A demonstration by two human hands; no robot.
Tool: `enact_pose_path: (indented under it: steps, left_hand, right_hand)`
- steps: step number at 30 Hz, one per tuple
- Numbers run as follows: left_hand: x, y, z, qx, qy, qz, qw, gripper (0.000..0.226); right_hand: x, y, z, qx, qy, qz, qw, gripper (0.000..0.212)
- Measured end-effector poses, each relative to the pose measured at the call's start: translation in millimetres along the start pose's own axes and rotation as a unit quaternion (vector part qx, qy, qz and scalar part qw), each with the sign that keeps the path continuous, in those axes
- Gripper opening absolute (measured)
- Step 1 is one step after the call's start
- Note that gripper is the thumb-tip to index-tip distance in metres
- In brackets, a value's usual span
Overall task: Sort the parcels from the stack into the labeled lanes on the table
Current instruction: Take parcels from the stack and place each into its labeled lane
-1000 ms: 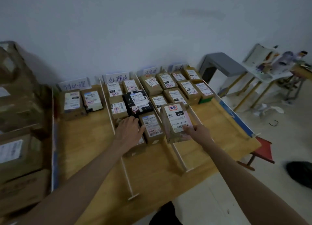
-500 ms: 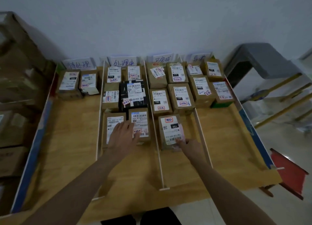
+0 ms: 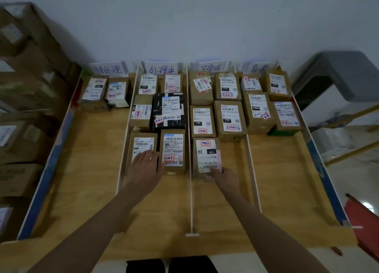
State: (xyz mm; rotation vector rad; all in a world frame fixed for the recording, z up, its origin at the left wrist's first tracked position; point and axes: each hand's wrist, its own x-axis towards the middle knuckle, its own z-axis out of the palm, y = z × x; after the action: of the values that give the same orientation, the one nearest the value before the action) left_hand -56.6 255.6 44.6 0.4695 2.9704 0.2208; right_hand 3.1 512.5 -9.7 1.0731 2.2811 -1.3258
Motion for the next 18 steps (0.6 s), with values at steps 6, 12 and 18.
enact_pose_path:
  steps: [6, 12, 18]
  left_hand:
    - [3.2, -9.6, -18.3, 0.023, -0.004, -0.016, 1.0, 0.05]
    - [5.5, -65.3, -90.5, 0.053, 0.062, -0.058, 0.995, 0.046]
    - [-12.4, -149.1, -167.2, 0.077, 0.114, -0.114, 0.984, 0.047]
  right_hand:
    - [-12.6, -39.0, -19.0, -0.135, 0.072, -0.118, 0.981, 0.05]
    - [-32.9, -149.2, -16.0, -0.253, 0.11, -0.333, 0.902, 0.052]
    - [-78.2, -256.3, 28.5, -0.295, 0.117, -0.457, 0.831, 0.051]
